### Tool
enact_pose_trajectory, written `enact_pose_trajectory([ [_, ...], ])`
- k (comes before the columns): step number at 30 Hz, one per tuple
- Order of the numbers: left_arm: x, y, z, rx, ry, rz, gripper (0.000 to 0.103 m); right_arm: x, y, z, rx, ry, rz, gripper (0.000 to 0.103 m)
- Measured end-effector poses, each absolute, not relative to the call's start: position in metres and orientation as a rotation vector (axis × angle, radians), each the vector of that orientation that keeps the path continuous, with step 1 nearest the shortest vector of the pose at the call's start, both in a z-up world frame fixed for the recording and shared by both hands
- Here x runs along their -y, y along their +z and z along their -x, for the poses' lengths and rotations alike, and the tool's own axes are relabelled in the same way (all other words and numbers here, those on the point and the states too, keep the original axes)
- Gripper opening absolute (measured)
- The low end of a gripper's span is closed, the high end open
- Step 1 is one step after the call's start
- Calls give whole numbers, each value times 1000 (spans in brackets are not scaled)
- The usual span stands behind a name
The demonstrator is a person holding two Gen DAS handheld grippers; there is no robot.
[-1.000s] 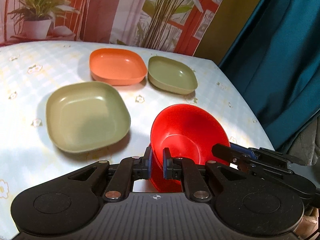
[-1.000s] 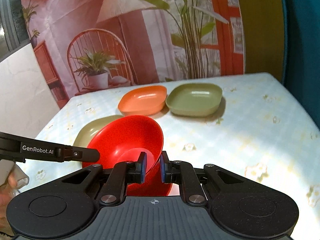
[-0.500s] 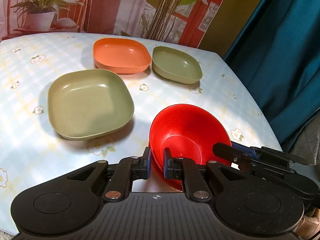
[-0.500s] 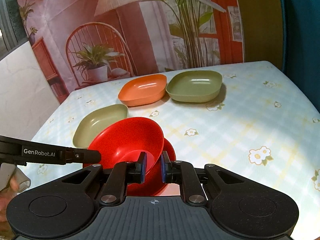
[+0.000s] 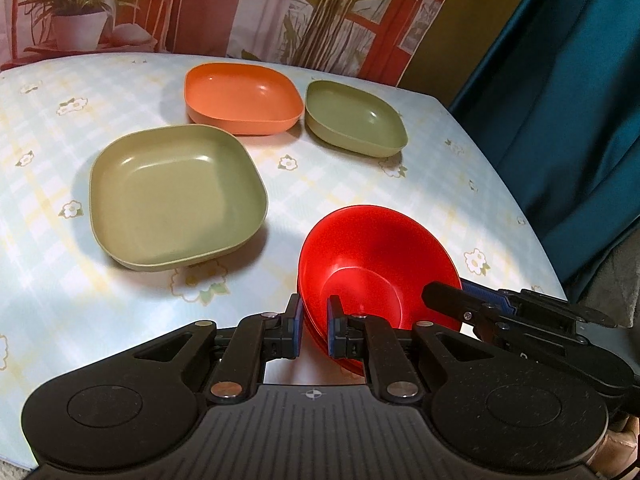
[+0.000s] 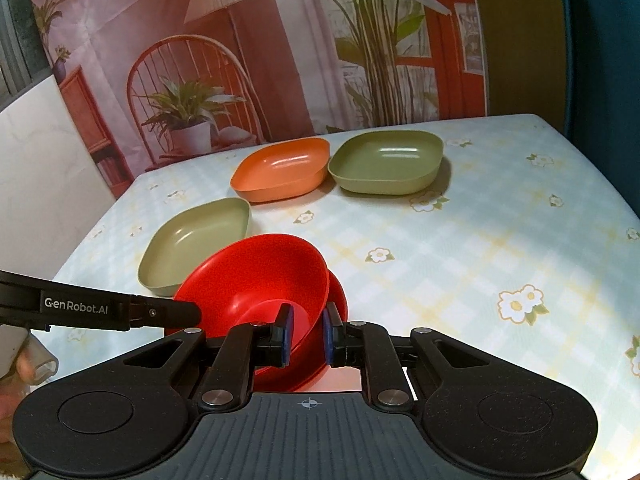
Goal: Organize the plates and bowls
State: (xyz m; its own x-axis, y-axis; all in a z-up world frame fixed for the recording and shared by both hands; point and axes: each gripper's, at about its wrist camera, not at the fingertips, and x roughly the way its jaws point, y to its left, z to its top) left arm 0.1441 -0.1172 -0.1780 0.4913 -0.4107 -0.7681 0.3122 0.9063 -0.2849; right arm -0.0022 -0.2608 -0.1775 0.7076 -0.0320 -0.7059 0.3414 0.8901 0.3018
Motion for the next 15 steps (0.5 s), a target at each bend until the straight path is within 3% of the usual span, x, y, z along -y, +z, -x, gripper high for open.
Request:
enact_pose_trajectory([
  [5, 118, -181, -146, -968, -439, 116, 12, 260, -179, 2, -766, -214, -433, 20],
  [9, 117, -182, -145, -959, -426, 116, 18, 259, -178, 2, -764, -215, -419, 23],
  [13, 115, -180, -143, -945, -411, 112, 34, 258, -177, 2, -760, -225, -406, 29],
  [15, 114, -180, -142, -939, -402, 115, 35, 258, -177, 2, -760, -232, -403, 32],
])
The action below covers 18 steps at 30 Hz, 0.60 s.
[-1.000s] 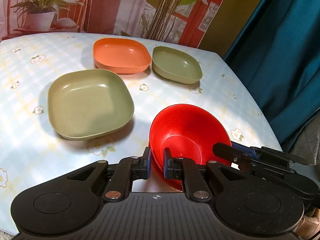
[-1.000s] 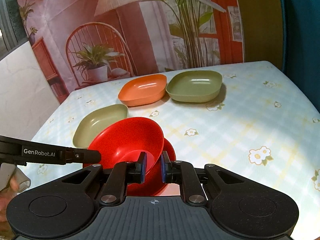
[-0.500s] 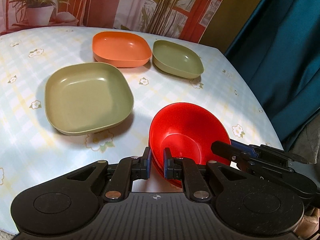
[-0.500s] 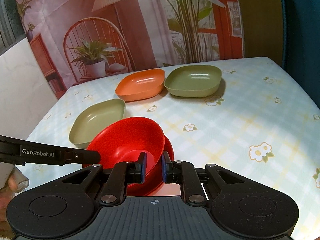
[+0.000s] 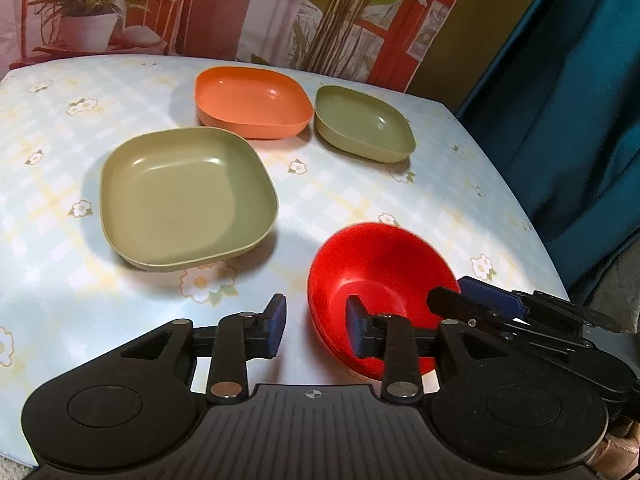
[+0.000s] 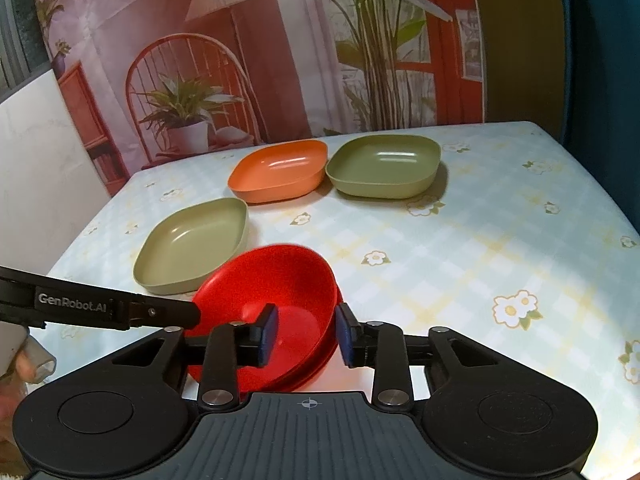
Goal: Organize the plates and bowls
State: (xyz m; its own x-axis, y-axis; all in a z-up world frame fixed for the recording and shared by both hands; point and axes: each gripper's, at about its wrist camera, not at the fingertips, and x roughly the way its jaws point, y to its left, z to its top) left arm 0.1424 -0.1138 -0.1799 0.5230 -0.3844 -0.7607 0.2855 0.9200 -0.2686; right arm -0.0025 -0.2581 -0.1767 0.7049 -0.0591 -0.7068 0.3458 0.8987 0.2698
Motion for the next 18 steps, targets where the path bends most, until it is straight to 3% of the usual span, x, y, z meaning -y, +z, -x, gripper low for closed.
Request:
enact_pose_trajectory([
  [18, 61, -138, -181, -750, -329, 103, 38, 288, -136, -35, -696, -189, -275, 51],
])
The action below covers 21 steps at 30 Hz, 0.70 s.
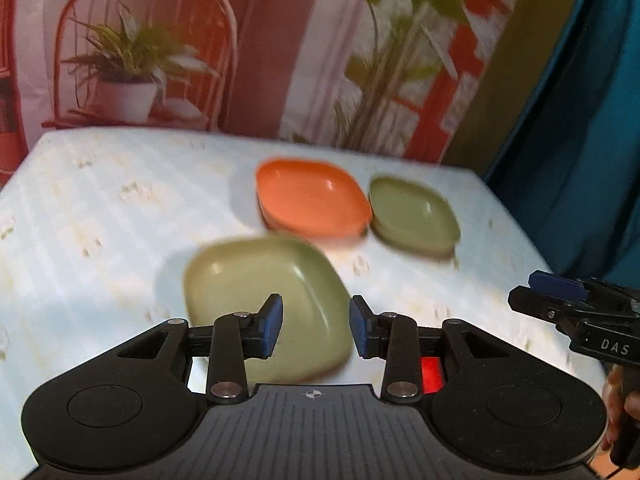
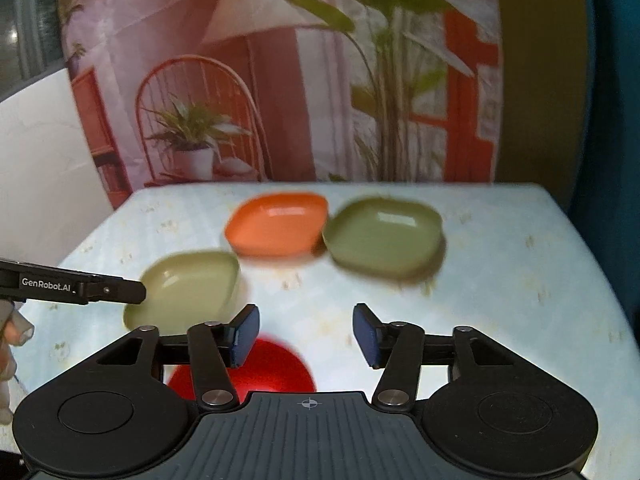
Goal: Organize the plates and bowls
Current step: 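Open both grippers off the bowls and move toward the orange plate, then close the left gripper on the orange plate rim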
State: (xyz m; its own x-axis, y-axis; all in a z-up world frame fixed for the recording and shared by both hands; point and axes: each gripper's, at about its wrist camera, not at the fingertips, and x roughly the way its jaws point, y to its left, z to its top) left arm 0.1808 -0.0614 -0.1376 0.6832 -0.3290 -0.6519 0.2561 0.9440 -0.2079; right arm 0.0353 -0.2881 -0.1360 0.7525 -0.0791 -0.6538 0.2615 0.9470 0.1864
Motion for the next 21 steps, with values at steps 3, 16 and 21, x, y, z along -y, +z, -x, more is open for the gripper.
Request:
enact_pose_trajectory([
  [3, 49, -123, -192, -698, -301, 81, 38, 297, -121, -59, -669, -150, -234, 53],
  [16, 17, -100, -246, -684, -215, 22, 38, 327, -114, -165, -643, -82, -196, 58],
  [21, 26, -109, -279, -710, -241, 29, 38, 347, -132, -192, -656, -88, -223, 58],
])
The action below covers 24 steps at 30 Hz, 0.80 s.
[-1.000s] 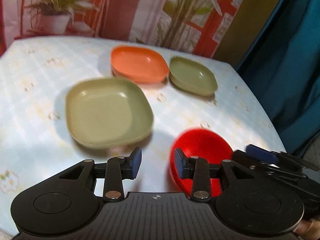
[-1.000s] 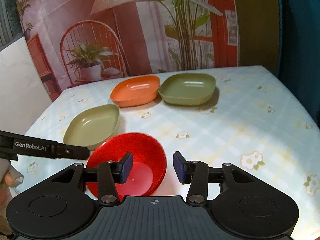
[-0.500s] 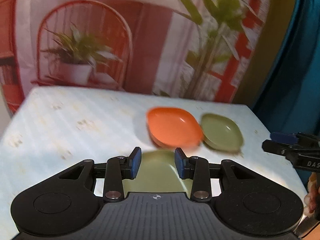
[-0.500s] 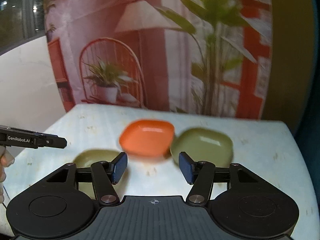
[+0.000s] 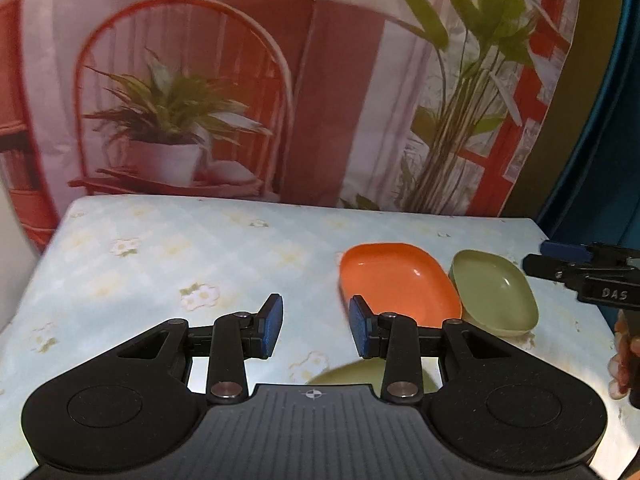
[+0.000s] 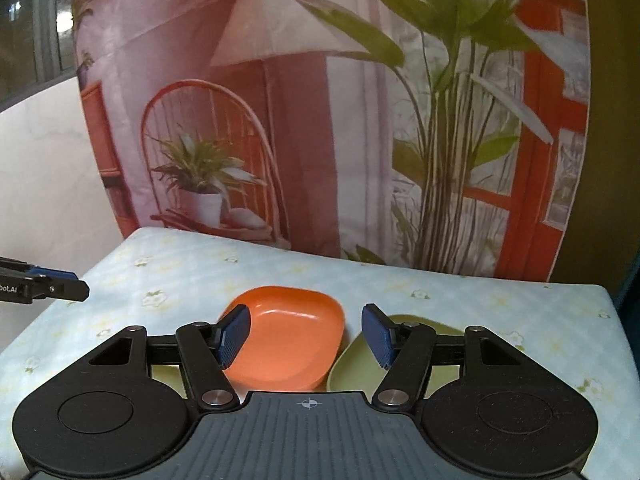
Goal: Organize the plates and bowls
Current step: 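Close the left gripper on the orange plate rim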
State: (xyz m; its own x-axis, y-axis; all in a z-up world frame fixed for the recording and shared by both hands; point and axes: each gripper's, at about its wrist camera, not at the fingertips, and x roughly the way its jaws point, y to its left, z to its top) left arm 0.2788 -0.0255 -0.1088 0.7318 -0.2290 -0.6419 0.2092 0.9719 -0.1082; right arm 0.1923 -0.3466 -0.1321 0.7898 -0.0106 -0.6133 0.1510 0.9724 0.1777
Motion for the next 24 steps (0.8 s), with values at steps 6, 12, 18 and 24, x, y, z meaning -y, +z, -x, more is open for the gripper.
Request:
enact_pose_trajectory([
  [6, 59, -146, -324, -777, -294, 35, 38, 356, -161, -223, -707, -92, -200, 57],
  [12, 82, -185, -350, -860, -268, 29, 38, 356, -186, -248, -759, -61, -178, 57],
  [18, 81, -204, -359, -948, -249, 35, 38, 359, -209, -279, -816, -48, -162, 52],
  [24, 76, -207, -356, -968, -269, 81, 38, 364, -228, -306, -864, -34, -167, 44],
])
